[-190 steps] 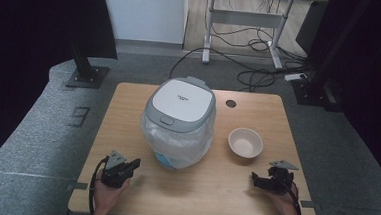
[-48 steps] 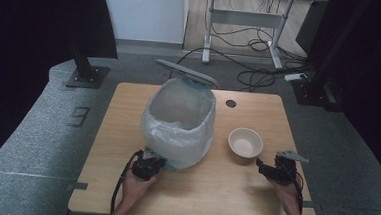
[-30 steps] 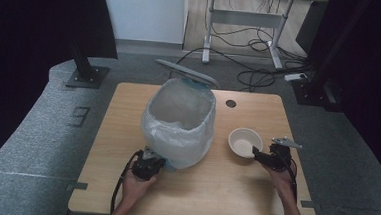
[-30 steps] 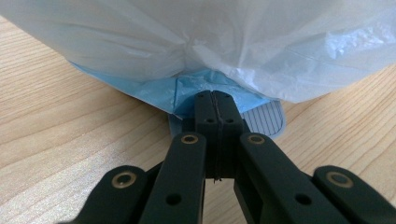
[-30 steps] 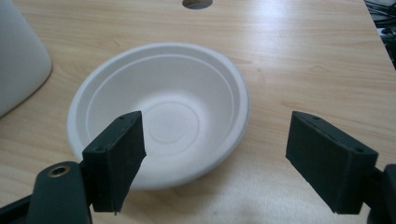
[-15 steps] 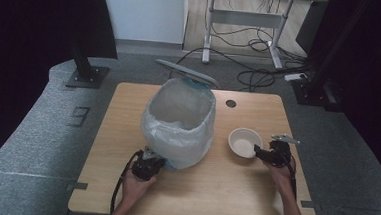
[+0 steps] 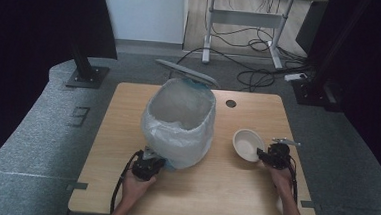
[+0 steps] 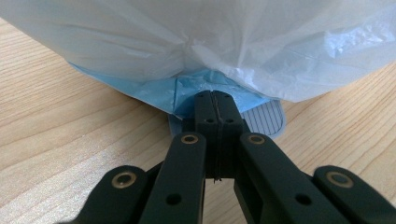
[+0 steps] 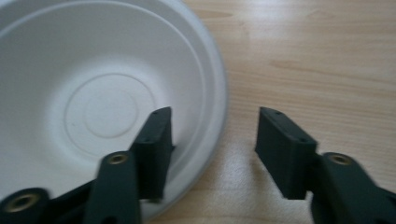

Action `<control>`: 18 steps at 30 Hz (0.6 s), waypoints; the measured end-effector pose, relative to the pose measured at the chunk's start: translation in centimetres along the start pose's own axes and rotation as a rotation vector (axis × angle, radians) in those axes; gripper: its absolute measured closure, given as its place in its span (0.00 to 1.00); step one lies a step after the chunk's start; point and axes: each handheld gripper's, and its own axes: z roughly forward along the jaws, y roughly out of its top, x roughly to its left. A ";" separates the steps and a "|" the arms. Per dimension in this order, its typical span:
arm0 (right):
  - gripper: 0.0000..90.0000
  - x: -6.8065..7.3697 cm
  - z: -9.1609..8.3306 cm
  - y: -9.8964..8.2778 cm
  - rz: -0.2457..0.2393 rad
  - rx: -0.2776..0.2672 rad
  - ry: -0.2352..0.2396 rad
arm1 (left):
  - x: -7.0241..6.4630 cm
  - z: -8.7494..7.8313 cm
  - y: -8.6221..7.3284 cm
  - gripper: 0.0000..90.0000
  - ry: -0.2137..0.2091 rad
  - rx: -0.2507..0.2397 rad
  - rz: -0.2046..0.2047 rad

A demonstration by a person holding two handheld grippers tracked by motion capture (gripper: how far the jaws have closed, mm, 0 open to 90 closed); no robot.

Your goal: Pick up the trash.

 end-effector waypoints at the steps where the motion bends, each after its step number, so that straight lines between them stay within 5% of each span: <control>1: 0.60 0.0 0.0 0.0 0.002 0.009 0.011 | 0.0 0.0 0.0 1.00 0.000 0.000 0.000; 10: 0.84 0.0 -1.5 0.1 0.033 0.012 0.070 | 0.0 0.0 0.0 1.00 -0.001 0.000 0.001; 18: 0.90 -0.7 -3.0 -0.1 0.089 -0.036 0.137 | 0.0 0.0 0.0 1.00 -0.002 0.001 0.001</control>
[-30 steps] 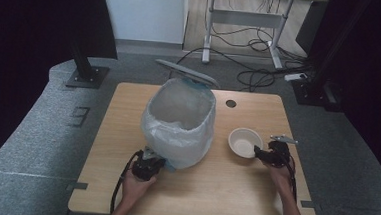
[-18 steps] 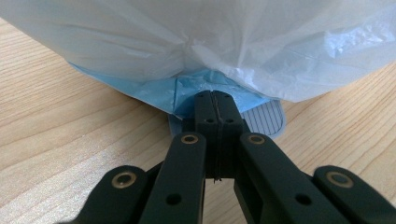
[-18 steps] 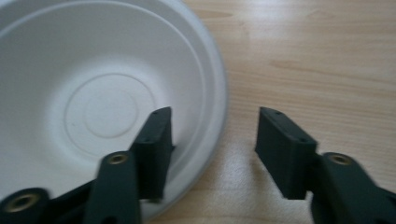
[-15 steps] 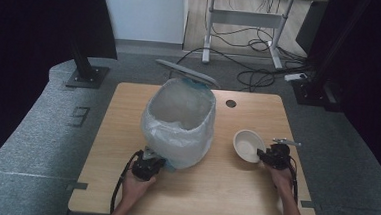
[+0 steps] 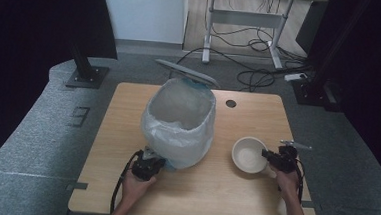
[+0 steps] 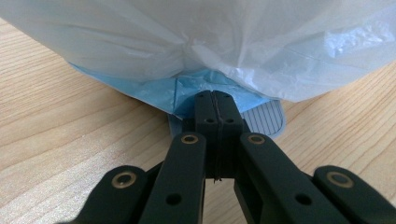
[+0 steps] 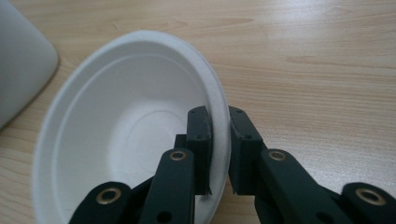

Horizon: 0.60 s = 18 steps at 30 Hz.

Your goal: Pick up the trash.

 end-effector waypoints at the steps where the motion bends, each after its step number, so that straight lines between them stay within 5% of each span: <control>1: 0.90 -0.1 -0.2 0.0 0.010 -0.010 0.010 | 0.0 0.0 0.0 1.00 0.000 0.000 0.000; 18: 0.92 0.3 -2.5 0.6 0.023 -0.104 0.062 | 0.1 0.0 0.0 1.00 -0.003 0.003 0.000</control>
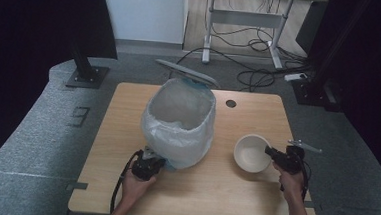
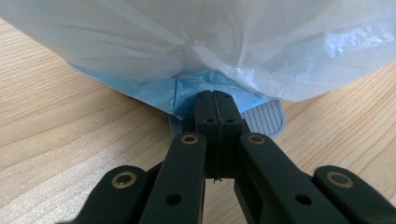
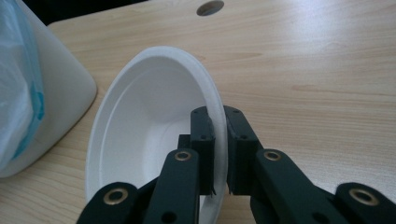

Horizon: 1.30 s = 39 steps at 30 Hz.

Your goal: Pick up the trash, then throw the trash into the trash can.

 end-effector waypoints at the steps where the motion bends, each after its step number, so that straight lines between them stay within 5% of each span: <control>1: 0.92 0.0 -0.1 0.1 -0.001 -0.003 0.003 | 0.0 0.0 0.0 1.00 0.000 0.000 0.000; 15: 0.92 1.2 -2.3 1.2 -0.005 -0.097 0.055 | 0.0 0.0 0.0 1.00 0.000 0.000 0.001; 39: 0.92 2.1 -4.2 2.2 -0.014 -0.173 0.089 | 0.0 0.0 0.0 1.00 -0.002 0.001 0.001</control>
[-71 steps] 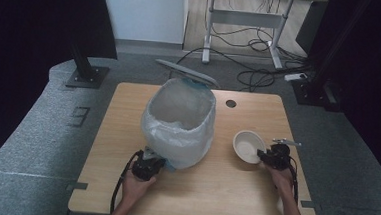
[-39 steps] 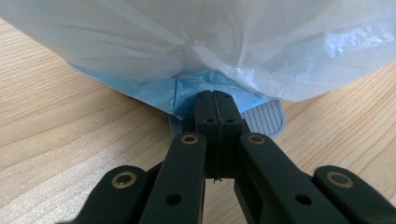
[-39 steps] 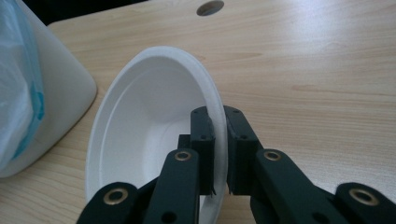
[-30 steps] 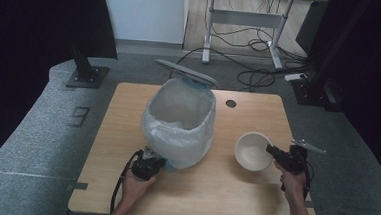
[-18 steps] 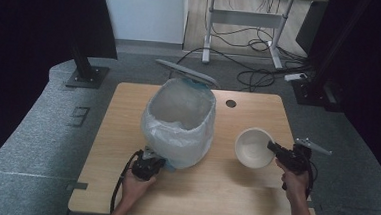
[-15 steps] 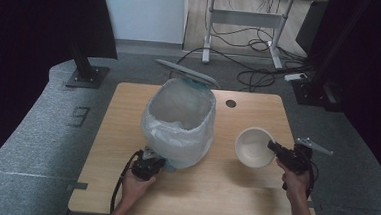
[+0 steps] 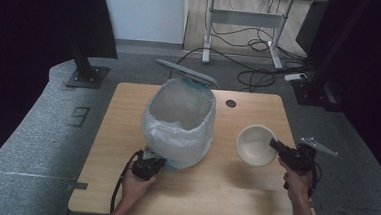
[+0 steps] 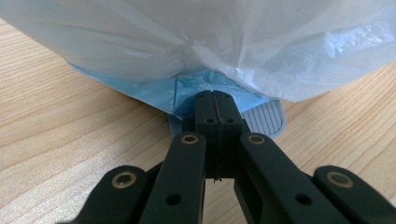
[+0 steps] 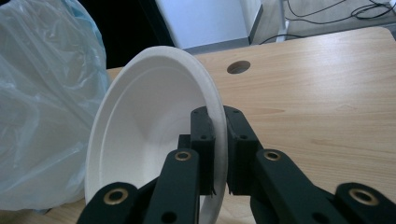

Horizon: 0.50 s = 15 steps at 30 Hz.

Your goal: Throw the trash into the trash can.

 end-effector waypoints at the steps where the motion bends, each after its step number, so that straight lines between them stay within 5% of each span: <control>1: 0.92 0.0 0.0 0.1 0.000 -0.002 0.001 | 0.0 0.0 0.0 1.00 0.000 0.000 0.000; 15: 0.92 1.1 -1.0 1.0 0.000 -0.059 0.038 | 0.0 0.0 0.0 1.00 0.000 -0.001 0.000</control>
